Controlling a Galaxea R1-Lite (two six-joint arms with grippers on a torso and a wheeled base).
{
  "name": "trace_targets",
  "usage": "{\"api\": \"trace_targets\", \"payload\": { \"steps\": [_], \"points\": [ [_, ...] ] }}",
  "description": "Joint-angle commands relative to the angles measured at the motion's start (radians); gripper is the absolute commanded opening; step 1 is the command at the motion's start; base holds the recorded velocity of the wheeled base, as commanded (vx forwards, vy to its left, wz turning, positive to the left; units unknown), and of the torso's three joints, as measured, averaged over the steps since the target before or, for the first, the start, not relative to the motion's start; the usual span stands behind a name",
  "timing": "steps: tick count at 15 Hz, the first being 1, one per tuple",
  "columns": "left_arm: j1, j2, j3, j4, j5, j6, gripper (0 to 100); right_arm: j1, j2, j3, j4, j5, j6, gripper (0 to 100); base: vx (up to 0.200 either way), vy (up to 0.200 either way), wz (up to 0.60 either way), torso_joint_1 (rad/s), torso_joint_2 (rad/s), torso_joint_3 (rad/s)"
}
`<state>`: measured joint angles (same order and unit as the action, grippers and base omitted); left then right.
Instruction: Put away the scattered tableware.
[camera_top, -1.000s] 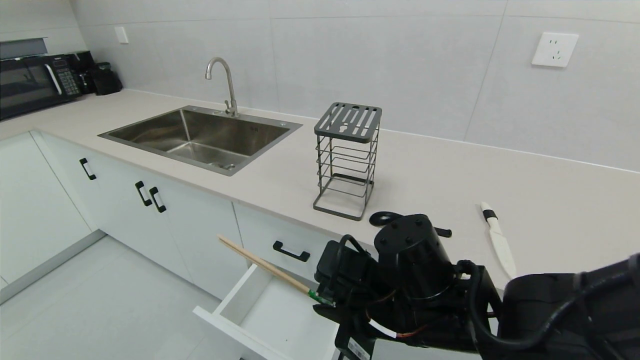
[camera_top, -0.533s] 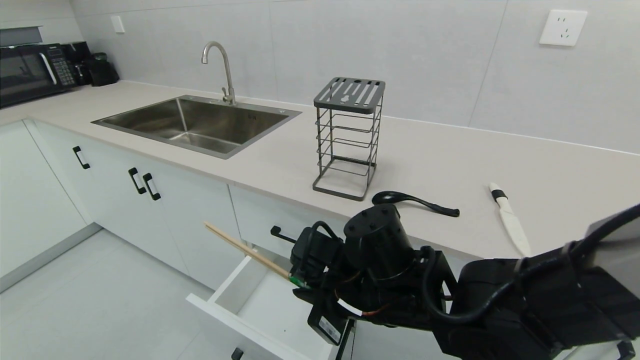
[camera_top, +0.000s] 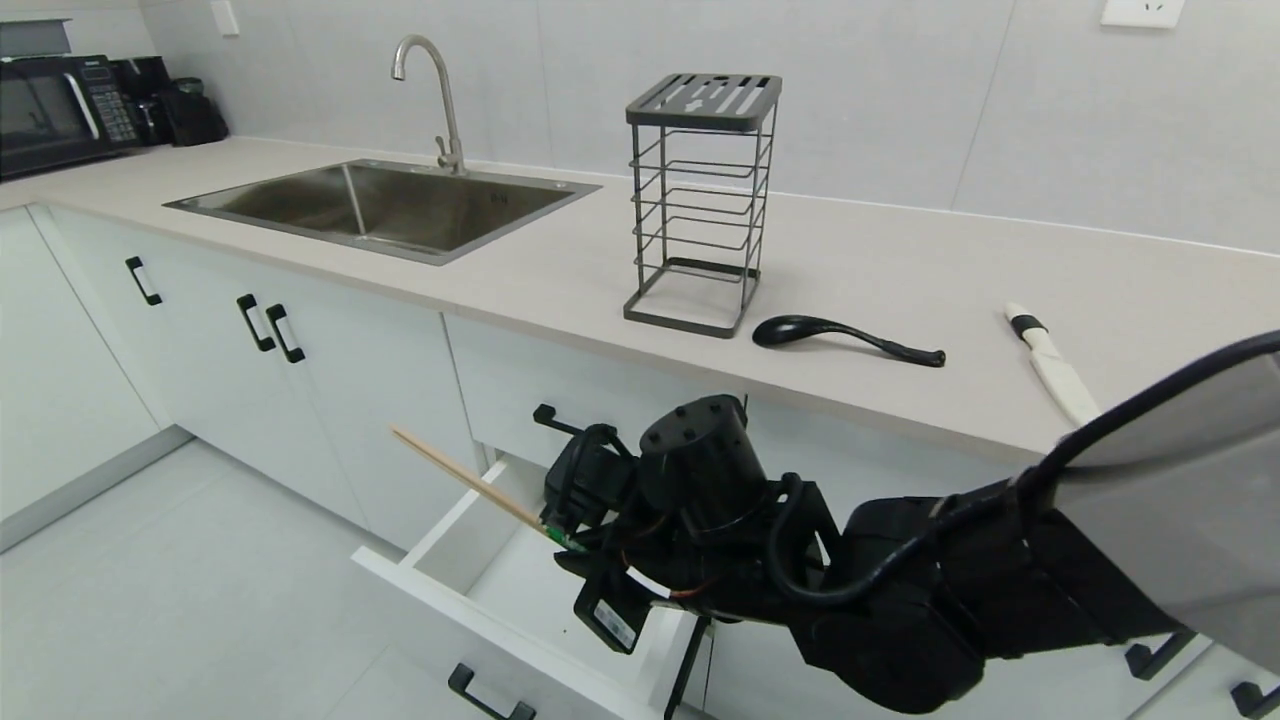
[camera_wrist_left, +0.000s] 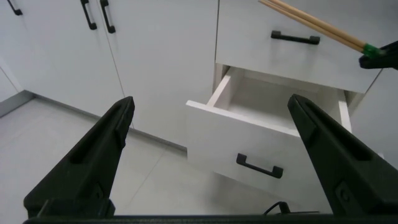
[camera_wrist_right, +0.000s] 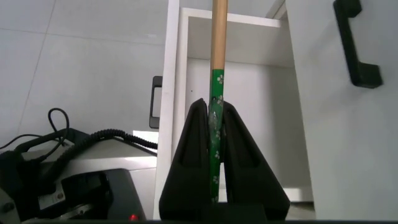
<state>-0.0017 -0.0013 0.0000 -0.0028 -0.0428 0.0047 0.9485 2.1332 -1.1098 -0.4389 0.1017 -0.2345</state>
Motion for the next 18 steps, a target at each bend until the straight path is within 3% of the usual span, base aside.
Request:
{"api": "trace_targets", "payload": {
  "steps": [1,7,13,18],
  "points": [
    [0.000,0.001,0.000,-0.002,0.000,0.000,100,-0.001,0.050,-0.050,0.025,-0.004,-0.005,0,0.000,0.000,0.00,-0.242,0.47,0.203],
    [0.000,0.001,0.000,-0.002,0.000,0.000,100,-0.034,0.159,-0.196,0.089,-0.033,-0.052,0,0.000,0.000,0.00,-0.236,0.36,0.140],
    [0.000,0.001,0.000,-0.002,0.000,0.000,100,-0.054,0.223,-0.326,0.178,-0.099,-0.054,0,0.000,0.000,0.00,-0.033,0.15,0.050],
    [0.000,0.001,0.000,-0.002,0.000,0.000,100,-0.063,0.254,-0.351,0.180,-0.097,-0.055,0,0.000,0.000,0.00,0.000,0.00,0.013]
  ]
}}
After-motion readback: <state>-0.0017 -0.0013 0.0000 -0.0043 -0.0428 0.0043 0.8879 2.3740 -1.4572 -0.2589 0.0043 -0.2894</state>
